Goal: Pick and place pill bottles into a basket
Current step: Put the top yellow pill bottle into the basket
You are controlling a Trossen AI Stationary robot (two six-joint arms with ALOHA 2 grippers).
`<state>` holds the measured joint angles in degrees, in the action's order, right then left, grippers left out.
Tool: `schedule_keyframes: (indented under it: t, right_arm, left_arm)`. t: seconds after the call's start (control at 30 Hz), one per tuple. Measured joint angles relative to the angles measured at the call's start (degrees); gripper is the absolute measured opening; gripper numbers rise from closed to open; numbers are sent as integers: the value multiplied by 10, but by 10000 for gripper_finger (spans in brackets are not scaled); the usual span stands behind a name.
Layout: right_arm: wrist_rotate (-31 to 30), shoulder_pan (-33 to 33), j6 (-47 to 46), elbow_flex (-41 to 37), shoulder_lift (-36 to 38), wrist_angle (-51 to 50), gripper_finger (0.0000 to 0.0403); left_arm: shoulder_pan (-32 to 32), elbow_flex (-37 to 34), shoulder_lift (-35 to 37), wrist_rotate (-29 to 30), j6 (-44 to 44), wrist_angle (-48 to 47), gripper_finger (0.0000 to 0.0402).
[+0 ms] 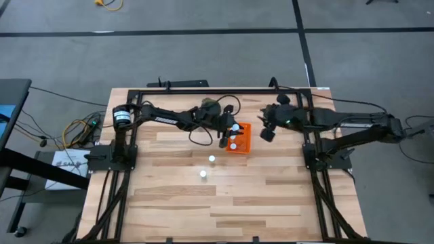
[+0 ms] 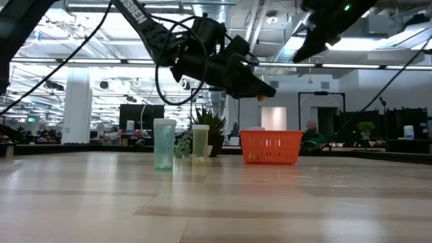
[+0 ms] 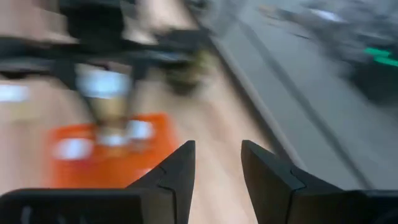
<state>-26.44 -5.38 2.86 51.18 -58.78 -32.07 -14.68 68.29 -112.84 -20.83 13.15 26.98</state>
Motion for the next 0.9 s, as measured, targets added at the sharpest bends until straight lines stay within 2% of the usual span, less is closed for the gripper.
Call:
schedule_keyframes:
  t: [0.17, 0.23, 0.33, 0.53, 0.77, 0.83, 0.9]
  right_arm:
    - [224, -41, 71, 1, 49, -5, 123]
    - [281, -57, 91, 1, 60, -11, 123]
    - [336, -79, 120, 1, 64, -17, 123]
    - [379, -113, 161, 1, 37, -23, 123]
    - [386, -144, 163, 1, -2, -23, 123]
    - [388, -148, 154, 1, -6, -23, 123]
    - [389, -148, 148, 1, -5, -22, 123]
  left_arm:
    - [-4, 13, 2, 3, 20, -3, 88]
    - [-7, 21, 2, 1, 17, -10, 88]
    - [-9, 23, 2, 2, 20, -9, 88]
    - [-13, 23, 2, 11, 28, -23, 88]
    - [-6, 22, 2, 77, 81, -32, 88]
    - [-3, 22, 2, 107, 80, -32, 88]
    - [-2, 22, 2, 112, 70, -30, 88]
